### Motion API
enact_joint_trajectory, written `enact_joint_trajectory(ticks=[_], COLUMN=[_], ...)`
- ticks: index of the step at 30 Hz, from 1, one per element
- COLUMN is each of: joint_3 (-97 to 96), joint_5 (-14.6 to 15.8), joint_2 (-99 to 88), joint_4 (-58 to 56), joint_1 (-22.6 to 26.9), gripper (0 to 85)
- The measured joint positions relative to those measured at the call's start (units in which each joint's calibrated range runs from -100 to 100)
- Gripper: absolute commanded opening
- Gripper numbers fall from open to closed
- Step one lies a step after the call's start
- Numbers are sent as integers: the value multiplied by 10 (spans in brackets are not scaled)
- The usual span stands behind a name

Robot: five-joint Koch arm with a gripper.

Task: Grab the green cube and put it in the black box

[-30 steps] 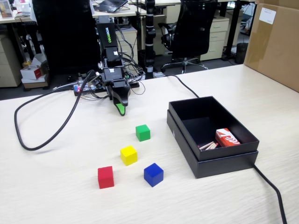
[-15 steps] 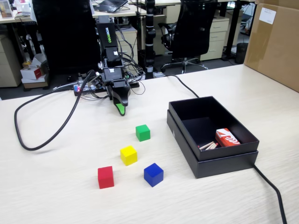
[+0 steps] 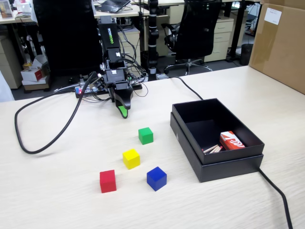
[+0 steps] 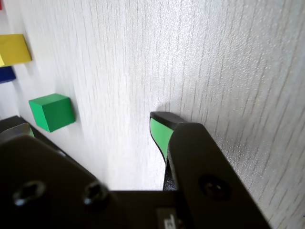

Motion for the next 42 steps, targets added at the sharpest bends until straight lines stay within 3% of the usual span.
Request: enact_joint_trajectory(ticks=[10,19,30,42], joint_3=[243,557,733,797], joint_5=[13,34,42,56], joint_2=[107,351,676,854], joint_4=[-197,-428,-456,-456], joint_1=[14,24,30,46], gripper=[477,476,476,476])
